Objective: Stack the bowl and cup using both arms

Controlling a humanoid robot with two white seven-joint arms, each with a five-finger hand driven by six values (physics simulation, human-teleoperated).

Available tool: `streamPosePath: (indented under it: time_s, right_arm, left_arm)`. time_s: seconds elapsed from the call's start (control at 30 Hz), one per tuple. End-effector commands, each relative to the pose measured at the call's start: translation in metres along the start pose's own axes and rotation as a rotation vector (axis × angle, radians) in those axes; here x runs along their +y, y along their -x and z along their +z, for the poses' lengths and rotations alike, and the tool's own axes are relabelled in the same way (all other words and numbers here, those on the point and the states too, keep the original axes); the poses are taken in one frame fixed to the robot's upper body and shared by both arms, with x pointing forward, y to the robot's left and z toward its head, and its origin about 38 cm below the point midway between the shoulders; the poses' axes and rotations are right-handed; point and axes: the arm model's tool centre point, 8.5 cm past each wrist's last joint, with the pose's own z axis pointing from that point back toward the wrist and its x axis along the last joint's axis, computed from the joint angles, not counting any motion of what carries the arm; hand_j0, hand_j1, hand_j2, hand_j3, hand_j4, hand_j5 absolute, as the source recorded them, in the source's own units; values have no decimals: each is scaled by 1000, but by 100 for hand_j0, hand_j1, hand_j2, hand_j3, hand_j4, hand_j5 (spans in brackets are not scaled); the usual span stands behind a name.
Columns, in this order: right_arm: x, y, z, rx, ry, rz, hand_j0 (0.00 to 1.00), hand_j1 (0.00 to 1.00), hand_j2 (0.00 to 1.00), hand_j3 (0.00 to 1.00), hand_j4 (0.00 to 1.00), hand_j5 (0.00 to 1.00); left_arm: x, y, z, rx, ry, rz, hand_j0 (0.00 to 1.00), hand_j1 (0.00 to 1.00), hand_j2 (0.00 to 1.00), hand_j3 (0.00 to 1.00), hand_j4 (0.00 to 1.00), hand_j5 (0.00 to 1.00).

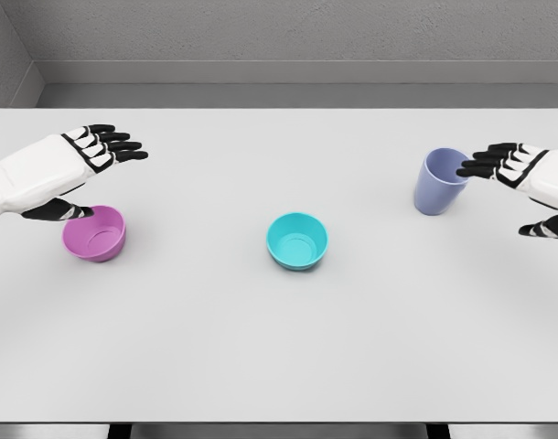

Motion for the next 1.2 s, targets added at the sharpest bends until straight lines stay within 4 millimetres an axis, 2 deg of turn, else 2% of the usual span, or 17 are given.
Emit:
streamPosePath:
  time_s: [0.0,0.27,0.3,0.43,0.5,0.6,0.67,0.73,0.77,0.87,0.9,0.97,1.03,1.17]
  right_arm:
    - [0,0,0,0,3,-7,100,100,100,100,100,100]
    - [-6,1,-1,1,13,7,100,100,100,100,100,100]
    - [-8,2,-1,2,17,11,100,100,100,100,100,100]
    - [-14,3,0,5,17,30,100,100,100,100,100,100]
    - [-21,3,0,4,25,46,100,100,100,100,100,100]
    - [-17,4,0,10,-32,62,100,100,100,100,100,100]
    - [-10,4,-2,15,-86,52,100,100,100,100,100,100]
    - [-2,3,-11,10,-72,23,100,100,100,100,100,100]
    - [-2,3,-18,3,-57,22,100,100,100,100,100,100]
    - [-5,14,-20,27,-51,16,100,100,100,100,100,100]
    - [-7,17,-18,39,-51,17,100,100,100,100,100,100]
    - [-15,21,-22,51,-58,28,100,100,100,100,100,100]
    - [-16,26,-30,58,-76,27,100,100,100,100,100,100]
    - [-27,39,-32,95,-86,7,100,100,100,100,100,100]
  left_arm:
    - [0,0,0,0,-5,6,100,100,100,100,100,100]
    - [-1,9,4,23,61,-8,100,100,100,100,100,100]
    - [-1,13,9,33,85,-15,100,100,100,100,100,100]
    - [28,34,45,77,159,-32,100,100,100,100,100,100]
    - [35,31,49,59,151,14,100,100,100,100,100,100]
    - [36,28,54,35,143,117,100,100,100,100,100,100]
    - [42,22,53,6,114,176,100,100,100,100,100,100]
    - [42,6,44,-59,90,227,100,100,100,100,100,100]
    - [42,-6,39,-99,98,230,100,100,100,100,100,100]
    - [50,-13,35,-129,99,209,100,100,100,100,100,100]
    - [49,-17,33,-146,148,193,100,100,100,100,100,100]
    - [50,-15,32,-128,215,178,100,100,100,100,100,100]
    - [49,-9,32,-74,256,190,100,100,100,100,100,100]
    - [32,-3,30,6,302,250,100,100,100,100,100,100]
